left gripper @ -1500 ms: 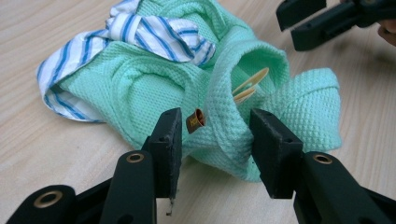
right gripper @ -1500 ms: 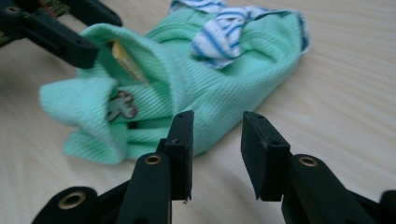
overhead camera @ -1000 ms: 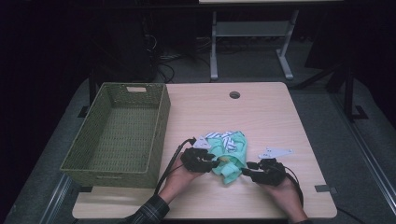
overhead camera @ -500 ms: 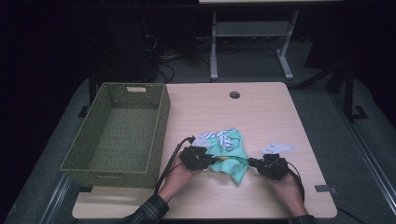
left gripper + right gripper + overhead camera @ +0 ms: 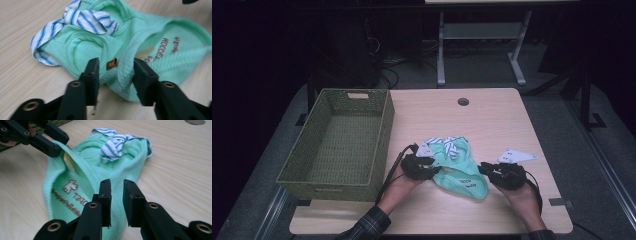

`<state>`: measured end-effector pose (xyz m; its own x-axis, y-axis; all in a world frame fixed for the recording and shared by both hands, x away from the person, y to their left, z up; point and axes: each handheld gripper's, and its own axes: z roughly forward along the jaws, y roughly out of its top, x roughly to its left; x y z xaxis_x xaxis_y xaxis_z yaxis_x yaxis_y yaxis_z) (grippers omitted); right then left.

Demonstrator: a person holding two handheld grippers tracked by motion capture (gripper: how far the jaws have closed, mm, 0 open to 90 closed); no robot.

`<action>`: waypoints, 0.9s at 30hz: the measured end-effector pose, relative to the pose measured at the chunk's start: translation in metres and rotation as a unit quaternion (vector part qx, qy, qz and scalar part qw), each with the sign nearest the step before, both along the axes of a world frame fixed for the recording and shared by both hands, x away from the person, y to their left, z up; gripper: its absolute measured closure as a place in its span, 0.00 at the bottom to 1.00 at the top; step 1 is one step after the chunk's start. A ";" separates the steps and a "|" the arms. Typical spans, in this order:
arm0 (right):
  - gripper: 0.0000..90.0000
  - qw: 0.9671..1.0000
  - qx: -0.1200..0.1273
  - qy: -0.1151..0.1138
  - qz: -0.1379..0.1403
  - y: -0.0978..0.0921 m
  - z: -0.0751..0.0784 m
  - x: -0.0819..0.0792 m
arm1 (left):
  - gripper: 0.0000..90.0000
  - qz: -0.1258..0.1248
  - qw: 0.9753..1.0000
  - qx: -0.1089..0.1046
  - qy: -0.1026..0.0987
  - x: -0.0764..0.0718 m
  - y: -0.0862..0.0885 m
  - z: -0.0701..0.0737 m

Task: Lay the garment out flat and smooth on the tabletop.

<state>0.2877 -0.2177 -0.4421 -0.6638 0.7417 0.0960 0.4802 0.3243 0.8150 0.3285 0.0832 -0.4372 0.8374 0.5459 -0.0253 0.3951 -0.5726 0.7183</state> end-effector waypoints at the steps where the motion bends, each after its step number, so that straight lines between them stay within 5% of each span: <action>1: 0.85 1.000 0.002 0.001 0.002 0.001 0.001 -0.002 | 0.61 -0.002 1.000 -0.004 0.001 0.000 0.001 0.001; 11: 0.92 0.997 0.014 0.030 0.068 0.030 -0.003 -0.012 | 0.58 0.009 0.998 -0.053 0.015 -0.001 0.015 0.009; 27: 1.00 0.986 0.002 0.076 0.149 0.084 -0.028 -0.012 | 0.48 0.015 0.999 -0.048 0.022 0.001 0.016 0.007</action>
<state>0.2757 -0.1334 -0.4700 -0.8297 0.5156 0.2140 0.4809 0.4654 0.7431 0.3294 0.0993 -0.4303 0.8180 0.5636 -0.1152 0.4433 -0.4901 0.7505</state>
